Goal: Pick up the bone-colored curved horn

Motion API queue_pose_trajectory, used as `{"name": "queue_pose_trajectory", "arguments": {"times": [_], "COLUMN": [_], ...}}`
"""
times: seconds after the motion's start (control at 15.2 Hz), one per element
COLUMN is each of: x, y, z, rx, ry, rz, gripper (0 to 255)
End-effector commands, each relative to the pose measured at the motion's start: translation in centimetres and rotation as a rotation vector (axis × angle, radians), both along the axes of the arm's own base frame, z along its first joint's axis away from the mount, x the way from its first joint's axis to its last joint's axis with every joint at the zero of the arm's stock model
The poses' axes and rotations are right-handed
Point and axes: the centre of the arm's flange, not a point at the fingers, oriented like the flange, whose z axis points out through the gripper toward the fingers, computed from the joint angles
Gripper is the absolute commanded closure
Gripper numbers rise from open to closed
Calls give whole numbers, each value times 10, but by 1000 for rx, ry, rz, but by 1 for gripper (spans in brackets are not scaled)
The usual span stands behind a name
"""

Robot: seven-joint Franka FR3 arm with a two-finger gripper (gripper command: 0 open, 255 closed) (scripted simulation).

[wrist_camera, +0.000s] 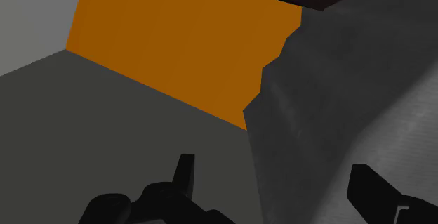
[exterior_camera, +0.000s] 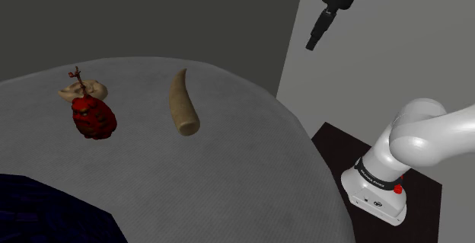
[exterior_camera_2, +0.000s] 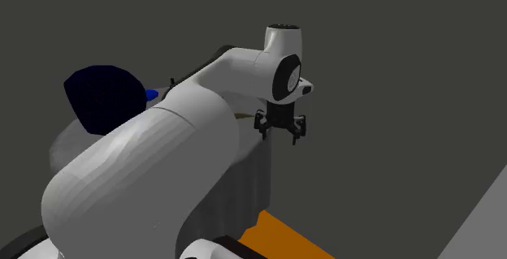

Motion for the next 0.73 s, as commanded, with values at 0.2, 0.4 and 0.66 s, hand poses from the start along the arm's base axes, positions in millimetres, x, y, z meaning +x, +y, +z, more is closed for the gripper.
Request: {"name": "queue_pose_trajectory", "arguments": {"times": [0.2, 0.4, 0.66], "x": [11, 25, 45], "y": [35, 69, 114], "z": [-8, -15, -24], "rx": [29, 57, 96], "ry": [21, 43, 71], "rz": [-59, -118, -197], "gripper": [0, 0, 0]}}
